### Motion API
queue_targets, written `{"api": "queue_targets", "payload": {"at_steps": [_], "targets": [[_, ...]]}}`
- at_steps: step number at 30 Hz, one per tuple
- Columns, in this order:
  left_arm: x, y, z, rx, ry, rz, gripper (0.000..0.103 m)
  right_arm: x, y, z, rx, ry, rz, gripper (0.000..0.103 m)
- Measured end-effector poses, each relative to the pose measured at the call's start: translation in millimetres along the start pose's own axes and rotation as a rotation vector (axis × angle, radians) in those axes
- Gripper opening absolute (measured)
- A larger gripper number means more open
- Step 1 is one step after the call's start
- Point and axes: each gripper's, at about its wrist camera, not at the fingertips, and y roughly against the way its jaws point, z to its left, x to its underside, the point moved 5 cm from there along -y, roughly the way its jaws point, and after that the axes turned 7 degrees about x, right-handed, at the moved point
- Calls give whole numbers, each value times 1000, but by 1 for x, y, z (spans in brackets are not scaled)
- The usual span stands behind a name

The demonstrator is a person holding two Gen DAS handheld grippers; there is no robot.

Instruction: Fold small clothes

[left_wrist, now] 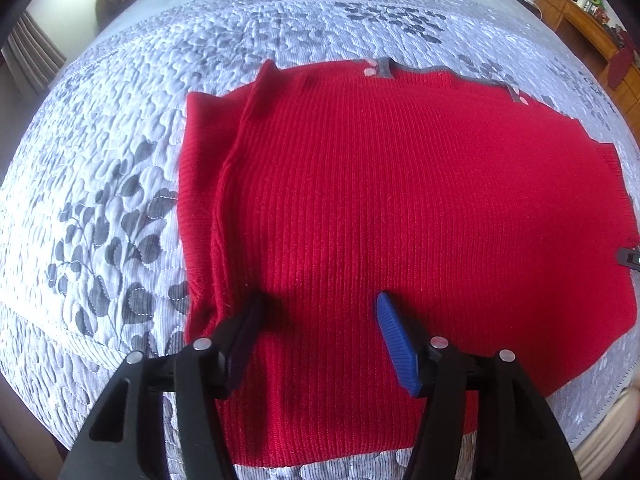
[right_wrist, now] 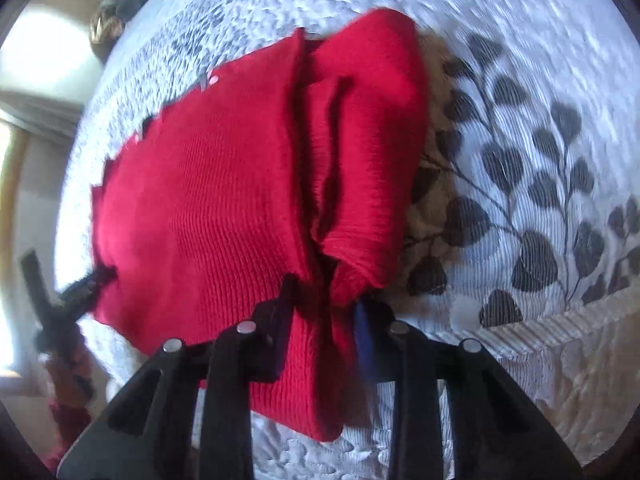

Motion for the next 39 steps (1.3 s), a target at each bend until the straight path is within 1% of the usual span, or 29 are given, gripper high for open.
{"api": "queue_targets", "payload": {"at_steps": [2,3,6,7,8,10,12,15,17,20,26,30,32,36,39], "targets": [[1,0,-1,-1,1,-8,61,-1,-4,9,58,51,-13,30],[1,0,-1,1,3,-12,61,-2,-6,10,67,59,-16,30],[4,0,-2,10,10,-24,62,-5,-11,4,48,27,-15,29],[5,0,-2,13,11,-28,62,-6,-10,2,31,9,-25,24],[5,0,-2,18,11,-32,63,-5,-8,0,15,-8,-40,15],[7,1,-2,20,11,-36,63,-2,-4,-3,-27,-52,-55,11],[8,2,-2,25,10,-38,63,1,-2,-4,-36,-73,-61,10],[12,4,-3,34,5,-41,64,0,-4,-3,-17,-69,-53,11],[13,5,-2,44,0,-44,65,-2,-6,0,-4,-71,-43,9],[15,7,-1,62,-13,-47,66,-5,7,6,6,-78,-51,8],[22,9,2,85,-27,-63,68,-5,33,27,124,-17,-77,8],[23,12,0,102,-28,-69,71,-10,33,38,157,2,-59,7],[24,12,1,123,-29,-68,73,-15,34,42,155,-9,-47,7],[23,12,4,149,-33,-64,74,-23,42,65,174,43,-61,7],[22,11,4,156,-42,-60,75,-26,42,74,200,63,-56,7]]}}
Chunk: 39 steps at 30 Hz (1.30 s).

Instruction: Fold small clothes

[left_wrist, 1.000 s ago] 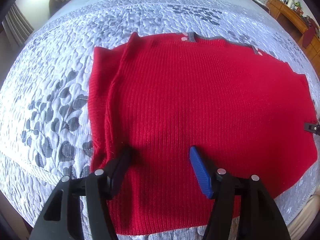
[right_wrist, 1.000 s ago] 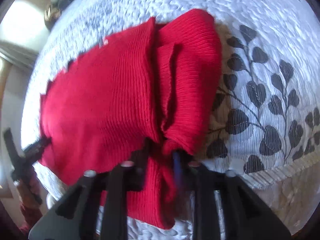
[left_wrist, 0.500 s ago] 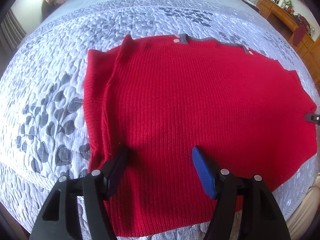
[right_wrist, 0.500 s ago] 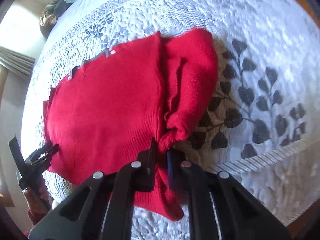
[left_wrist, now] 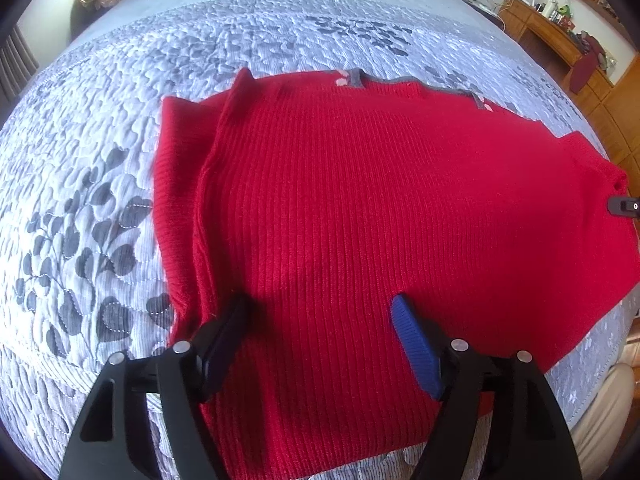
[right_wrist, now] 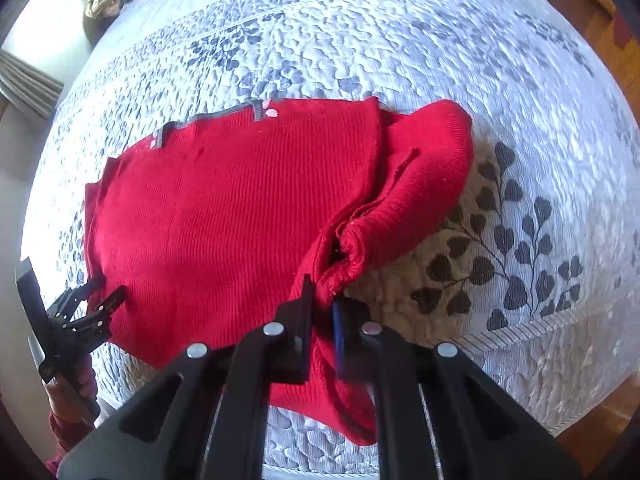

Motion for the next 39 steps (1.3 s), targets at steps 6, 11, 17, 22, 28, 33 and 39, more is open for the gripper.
{"api": "queue_targets", "payload": {"at_steps": [6,11,17,22,28,33,39], "targets": [[-1,2,1,21,-5,1,77,-7,7,11,36,9,-8,7],[1,19,8,110,49,-20,74,-21,26,51,73,109,-61,7],[10,29,19,199,76,-32,73,-23,26,153,56,361,-111,7],[12,32,27,275,117,-35,73,-6,2,211,-82,482,-51,29],[14,36,31,305,124,-19,73,5,36,180,-145,449,-150,56],[5,46,36,297,151,-28,73,58,33,159,-89,579,-152,66],[0,47,38,265,178,1,73,96,0,179,52,758,-195,66]]}}
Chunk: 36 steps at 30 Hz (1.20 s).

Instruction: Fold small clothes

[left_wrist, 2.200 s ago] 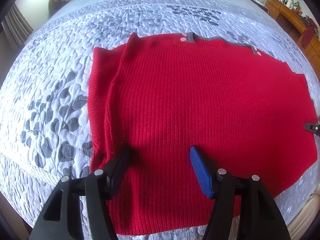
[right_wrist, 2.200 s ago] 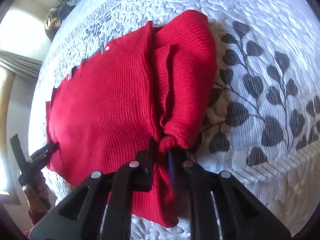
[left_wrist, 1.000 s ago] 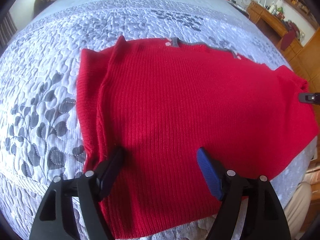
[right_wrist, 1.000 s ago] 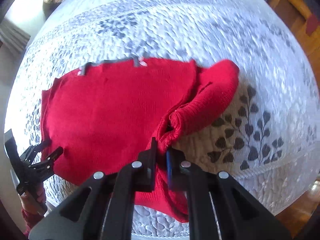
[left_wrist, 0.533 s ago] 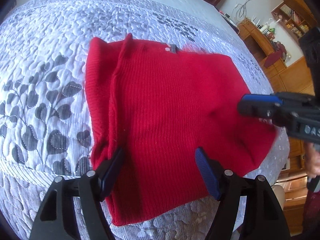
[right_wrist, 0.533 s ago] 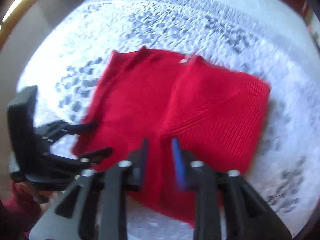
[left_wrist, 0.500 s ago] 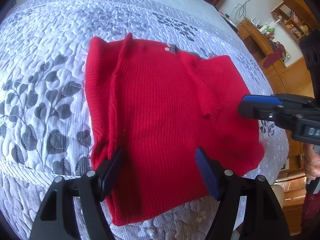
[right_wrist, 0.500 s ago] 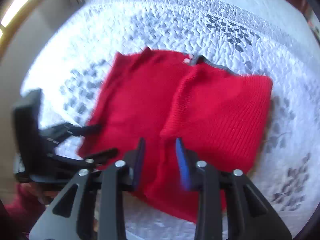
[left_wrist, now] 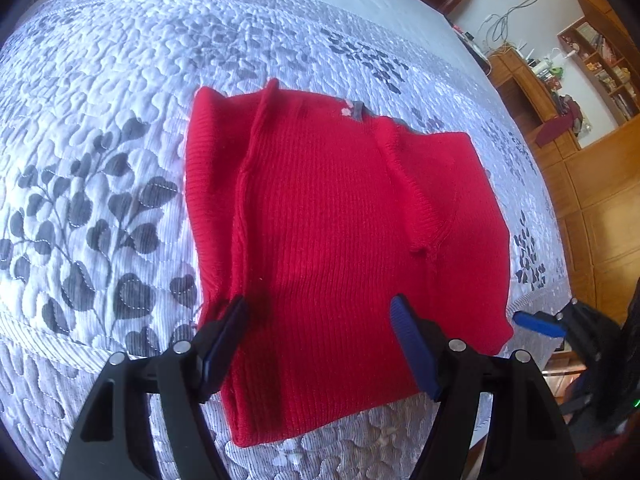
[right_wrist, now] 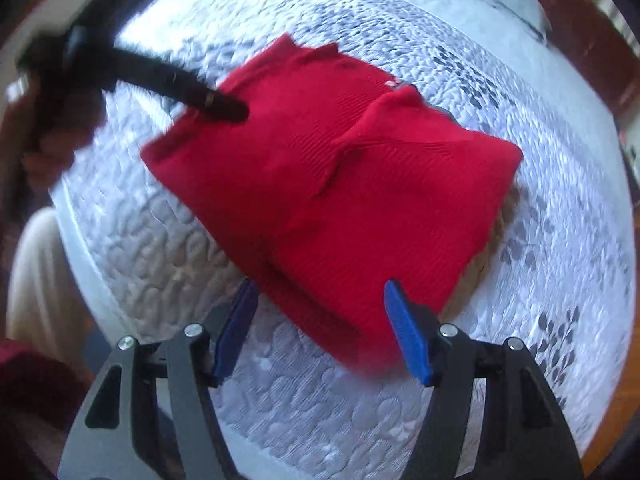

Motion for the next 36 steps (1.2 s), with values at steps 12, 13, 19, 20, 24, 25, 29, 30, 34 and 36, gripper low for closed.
{"api": "queue_targets", "payload": {"at_steps": [12,13,19,20,24,25,29,30,34,36], "targets": [[-11,-11,-9,-52,-5,75,73,4,-40,-32,-218,-277,26,6],[-13,-13,-12,-46,-8,77,73,5,-36,-42,-288,-350,17,6],[-32,-35,-46,189,77,144,75,3,-8,-72,-502,-511,-58,6],[-35,-43,-49,225,107,166,75,3,-5,-75,-517,-523,-69,6],[-43,-73,-56,257,197,233,73,5,14,-87,-585,-559,-134,6],[-44,-77,-58,288,221,241,73,5,19,-91,-582,-557,-147,6],[-63,-84,-72,387,275,209,73,11,27,-92,-563,-532,-163,6],[-68,-86,-75,388,267,206,73,12,28,-92,-566,-531,-167,6],[-83,-111,-87,398,268,262,73,16,29,-97,-582,-547,-195,6],[-85,-121,-83,405,302,283,73,16,28,-100,-590,-557,-201,6]]}}
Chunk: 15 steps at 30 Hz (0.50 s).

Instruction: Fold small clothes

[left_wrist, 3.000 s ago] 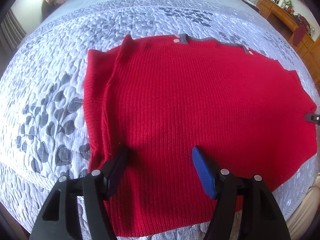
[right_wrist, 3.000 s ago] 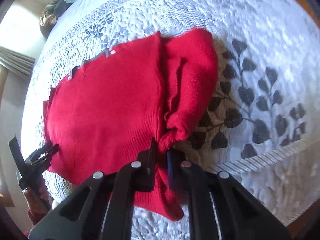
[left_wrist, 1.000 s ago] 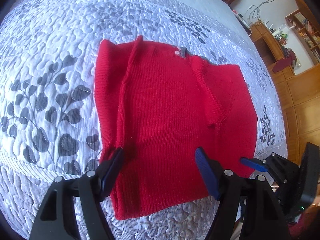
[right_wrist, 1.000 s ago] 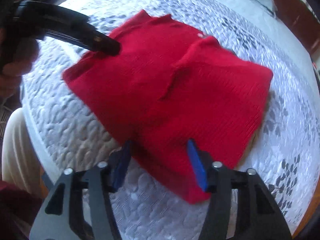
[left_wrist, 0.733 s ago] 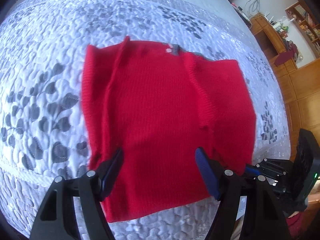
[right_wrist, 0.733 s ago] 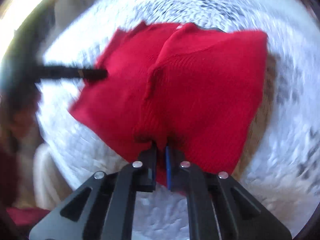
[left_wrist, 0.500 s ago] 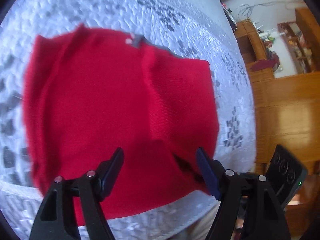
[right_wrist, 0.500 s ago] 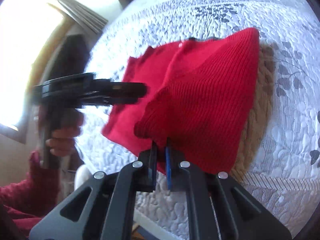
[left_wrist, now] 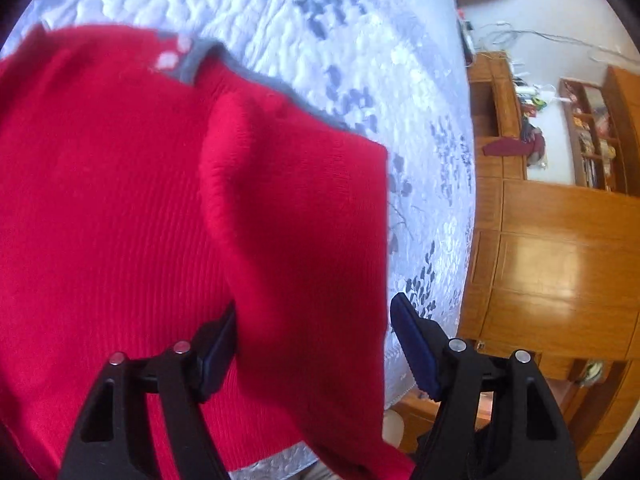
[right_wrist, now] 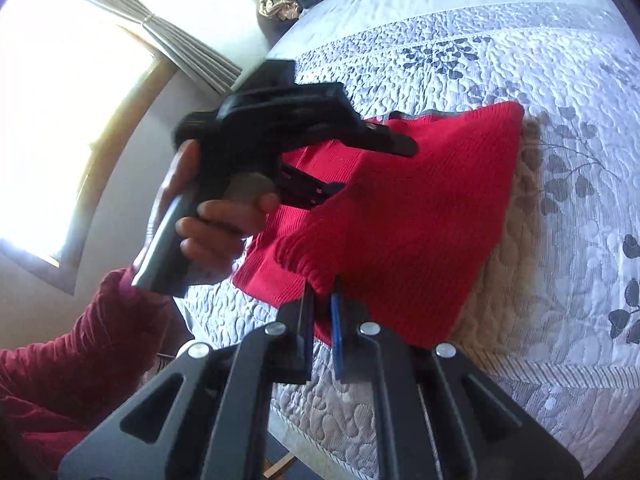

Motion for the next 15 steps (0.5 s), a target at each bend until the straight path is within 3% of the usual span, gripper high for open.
{"api": "queue_targets", "payload": {"at_steps": [4,5,6,7,12,15], "targets": [[0,-10,4,52,19,21,71,0,8,0,0,8,-16,6],[0,-11,3,58,18,16,57,1,9,-1,4,10,-16,6],[0,-12,4,50,23,14,32,0,9,-1,6,9,-17,6],[1,-12,6,44,34,16,23,1,9,-2,8,7,-17,6],[-1,-1,1,44,10,-21,18,4,6,2,9,12,-11,6],[-2,17,-15,41,-55,-66,17,3,1,13,5,30,-4,6]]}}
